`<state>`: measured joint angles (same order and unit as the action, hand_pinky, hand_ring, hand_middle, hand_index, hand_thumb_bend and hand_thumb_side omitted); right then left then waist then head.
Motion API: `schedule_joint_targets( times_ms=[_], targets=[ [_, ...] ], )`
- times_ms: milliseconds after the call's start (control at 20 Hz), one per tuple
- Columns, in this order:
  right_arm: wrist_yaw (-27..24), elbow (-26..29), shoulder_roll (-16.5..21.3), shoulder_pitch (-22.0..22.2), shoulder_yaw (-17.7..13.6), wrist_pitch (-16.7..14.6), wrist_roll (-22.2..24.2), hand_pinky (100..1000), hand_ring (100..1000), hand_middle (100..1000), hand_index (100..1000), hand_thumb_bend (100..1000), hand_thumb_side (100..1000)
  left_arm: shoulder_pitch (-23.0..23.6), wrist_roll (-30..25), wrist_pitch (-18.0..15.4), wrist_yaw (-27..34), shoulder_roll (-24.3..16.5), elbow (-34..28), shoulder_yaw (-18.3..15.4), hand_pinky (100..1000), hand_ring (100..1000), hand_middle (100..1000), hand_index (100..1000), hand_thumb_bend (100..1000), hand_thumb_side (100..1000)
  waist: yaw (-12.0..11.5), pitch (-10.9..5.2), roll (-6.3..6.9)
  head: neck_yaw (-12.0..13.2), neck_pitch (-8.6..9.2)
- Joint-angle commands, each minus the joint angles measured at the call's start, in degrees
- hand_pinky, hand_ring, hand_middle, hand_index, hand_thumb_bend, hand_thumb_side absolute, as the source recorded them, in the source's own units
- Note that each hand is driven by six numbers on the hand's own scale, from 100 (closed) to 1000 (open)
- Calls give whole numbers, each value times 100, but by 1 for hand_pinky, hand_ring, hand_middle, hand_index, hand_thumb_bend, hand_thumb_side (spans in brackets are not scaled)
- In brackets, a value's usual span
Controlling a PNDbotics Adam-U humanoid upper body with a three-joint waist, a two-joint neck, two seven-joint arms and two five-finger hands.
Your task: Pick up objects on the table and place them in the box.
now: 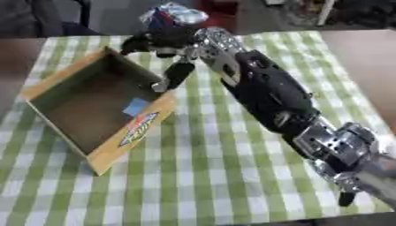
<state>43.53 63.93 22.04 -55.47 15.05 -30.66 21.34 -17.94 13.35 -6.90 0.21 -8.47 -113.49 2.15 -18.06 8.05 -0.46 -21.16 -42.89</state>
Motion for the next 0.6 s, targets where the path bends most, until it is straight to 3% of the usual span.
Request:
schedule_joint_targets(
  times_ms=[50,600],
  targets=[
    [-596,458,304,-146,-182,183,-197,821,1000,955,971,130,452,-18,28,2,-31,-70,-111,-49,652,539,611,764,100,655,39,-110,28,60,-58],
    [-2948,1996,882,283,-710,1173,-1048,764,1000,954,935,100,367,114,109,36,-87,-133,-111,-123,651,539,612,763,100,655,408,-188,69,297,-122]
  ],
)
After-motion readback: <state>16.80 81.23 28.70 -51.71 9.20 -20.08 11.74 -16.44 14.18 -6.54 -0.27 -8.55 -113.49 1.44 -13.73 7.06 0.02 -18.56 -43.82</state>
